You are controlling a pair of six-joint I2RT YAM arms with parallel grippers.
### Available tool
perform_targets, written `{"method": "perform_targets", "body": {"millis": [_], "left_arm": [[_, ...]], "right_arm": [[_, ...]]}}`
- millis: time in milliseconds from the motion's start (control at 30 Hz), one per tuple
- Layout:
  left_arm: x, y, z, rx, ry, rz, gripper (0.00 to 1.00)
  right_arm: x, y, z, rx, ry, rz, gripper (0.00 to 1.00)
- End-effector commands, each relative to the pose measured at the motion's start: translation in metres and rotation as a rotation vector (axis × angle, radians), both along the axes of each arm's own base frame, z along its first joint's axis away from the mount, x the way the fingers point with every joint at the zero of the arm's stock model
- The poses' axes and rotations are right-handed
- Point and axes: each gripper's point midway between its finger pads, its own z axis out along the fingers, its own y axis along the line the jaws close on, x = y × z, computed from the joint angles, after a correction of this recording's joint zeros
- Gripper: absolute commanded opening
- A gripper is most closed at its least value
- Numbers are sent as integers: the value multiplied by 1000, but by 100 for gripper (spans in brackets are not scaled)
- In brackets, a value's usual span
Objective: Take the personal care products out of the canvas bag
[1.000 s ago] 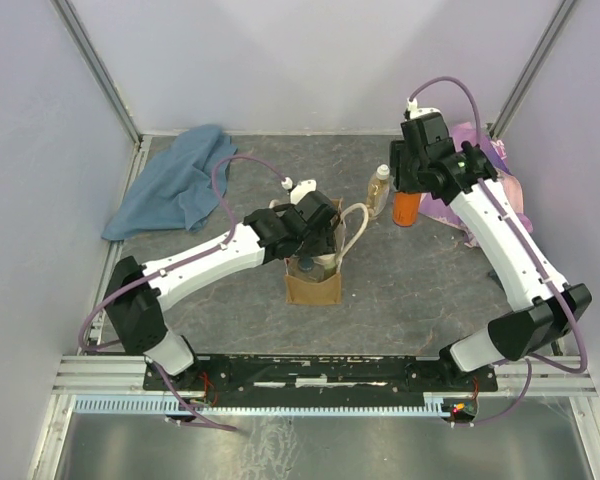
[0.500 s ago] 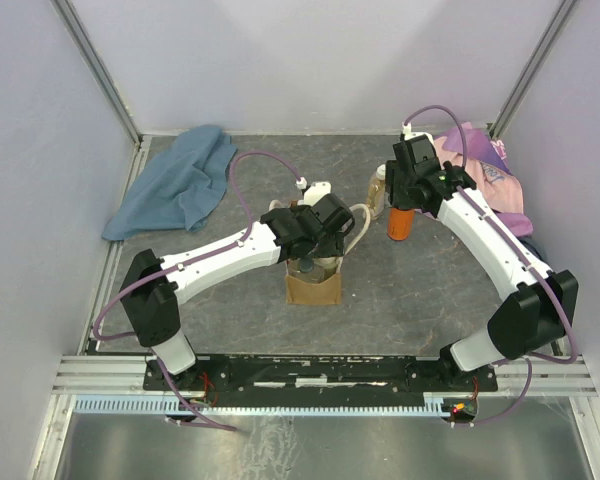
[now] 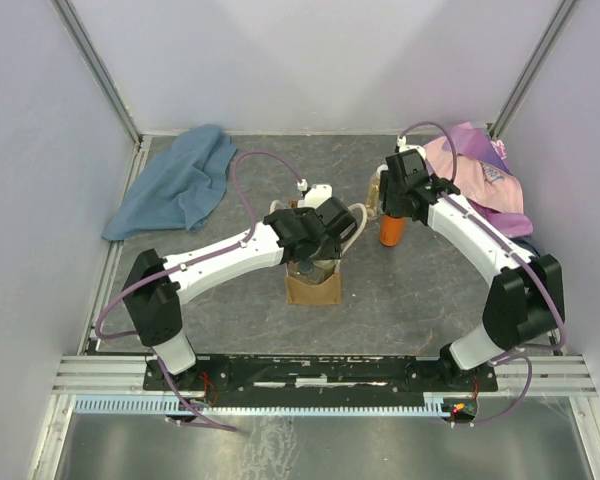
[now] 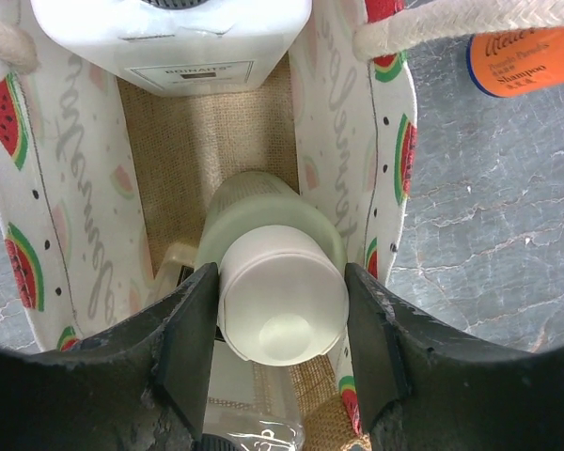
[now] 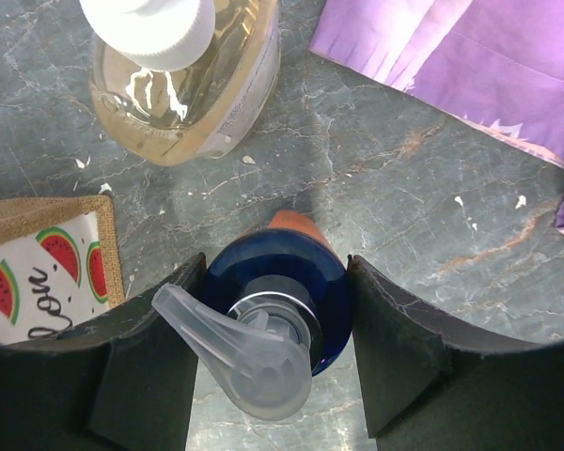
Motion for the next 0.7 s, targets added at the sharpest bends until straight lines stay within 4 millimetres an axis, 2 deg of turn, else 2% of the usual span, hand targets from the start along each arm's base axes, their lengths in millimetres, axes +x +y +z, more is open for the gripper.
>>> {"method": "perform_targets", "body": {"millis": [0, 133, 300, 500, 600, 667], "left_arm": [[-19, 20, -12, 109, 72, 3, 3], [-7, 24, 24, 124, 5, 18, 3], [4, 21, 67, 136, -50, 13, 3], [10, 23, 104, 127, -98, 17, 3], [11, 24, 122, 112, -118, 19, 3], [11, 27, 135, 111, -130, 17, 3]], "right_arm": [[29, 10, 13, 52, -120, -13, 44], [26, 7, -5, 30, -87, -16, 46], [23, 6, -12, 26, -75, -17, 53], [19, 3, -11, 15, -67, -26, 77], [15, 3, 1, 27, -86, -18, 93], [10, 4, 16, 47, -119, -6, 97]]}}
